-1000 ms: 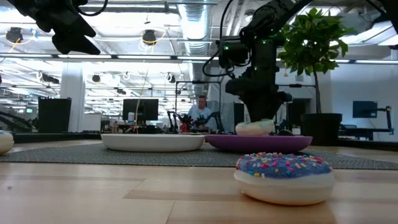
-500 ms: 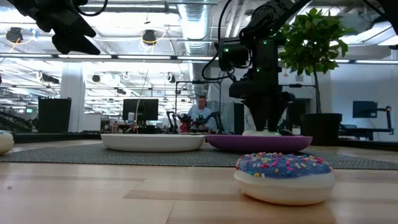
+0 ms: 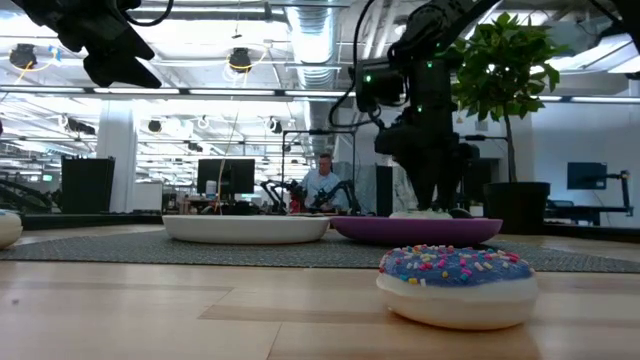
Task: Pick & Place donuts
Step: Put the large light blue donut on the violet plate, then put the small white donut on the white plate
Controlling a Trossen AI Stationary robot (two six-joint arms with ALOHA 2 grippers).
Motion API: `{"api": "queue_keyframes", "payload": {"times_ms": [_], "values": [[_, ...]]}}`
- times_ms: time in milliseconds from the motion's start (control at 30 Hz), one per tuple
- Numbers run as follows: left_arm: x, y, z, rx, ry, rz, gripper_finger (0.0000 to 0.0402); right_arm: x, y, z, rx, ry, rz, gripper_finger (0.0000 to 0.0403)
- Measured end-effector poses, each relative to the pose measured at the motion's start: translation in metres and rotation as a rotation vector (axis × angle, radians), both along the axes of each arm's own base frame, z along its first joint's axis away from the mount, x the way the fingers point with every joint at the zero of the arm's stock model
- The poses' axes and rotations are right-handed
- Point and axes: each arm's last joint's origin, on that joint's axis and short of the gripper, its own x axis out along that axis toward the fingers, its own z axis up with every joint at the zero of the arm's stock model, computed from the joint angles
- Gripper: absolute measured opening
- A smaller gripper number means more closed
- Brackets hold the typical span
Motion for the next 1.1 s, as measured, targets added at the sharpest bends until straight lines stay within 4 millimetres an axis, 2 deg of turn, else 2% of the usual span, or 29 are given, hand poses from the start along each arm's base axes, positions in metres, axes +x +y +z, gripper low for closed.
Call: {"api": "queue_keyframes", "payload": {"times_ms": [167,300,467,600,700,800,933,1100], "values": [[0.000,0.000,0.000,0.014,0.003,-0.007,0.0300,-0.008,0.005,0.028,-0.026,-0.083,0.005,0.0217],[0.000,0.000,0.000,0.038,0.008,-0.020,0.0300,-0.016,0.017,0.056,-0.054,-0.182,0.038,0.0209],[0.000,0.000,0.000,0.059,0.013,-0.032,0.0300,-0.020,0.057,0.085,-0.135,-0.314,0.212,0.0178],[0.001,0.000,-0.001,0.063,0.019,-0.033,0.0300,-0.016,0.102,0.096,-0.192,-0.442,0.410,0.0120],[0.003,-0.001,-0.002,0.088,0.041,-0.044,0.0300,-0.019,0.137,0.096,-0.188,-0.464,0.602,0.0065],[0.008,-0.002,-0.005,0.122,0.077,-0.068,0.0300,-0.022,0.162,0.082,-0.168,-0.386,0.742,0.0016],[0.015,-0.005,-0.010,0.141,0.118,-0.102,0.0300,-0.021,0.186,0.064,-0.126,-0.333,0.647,0.0011],[0.028,-0.010,-0.001,0.153,0.125,-0.106,0.0300,-0.024,0.228,0.046,-0.171,-0.337,0.778,0.0003]]}}
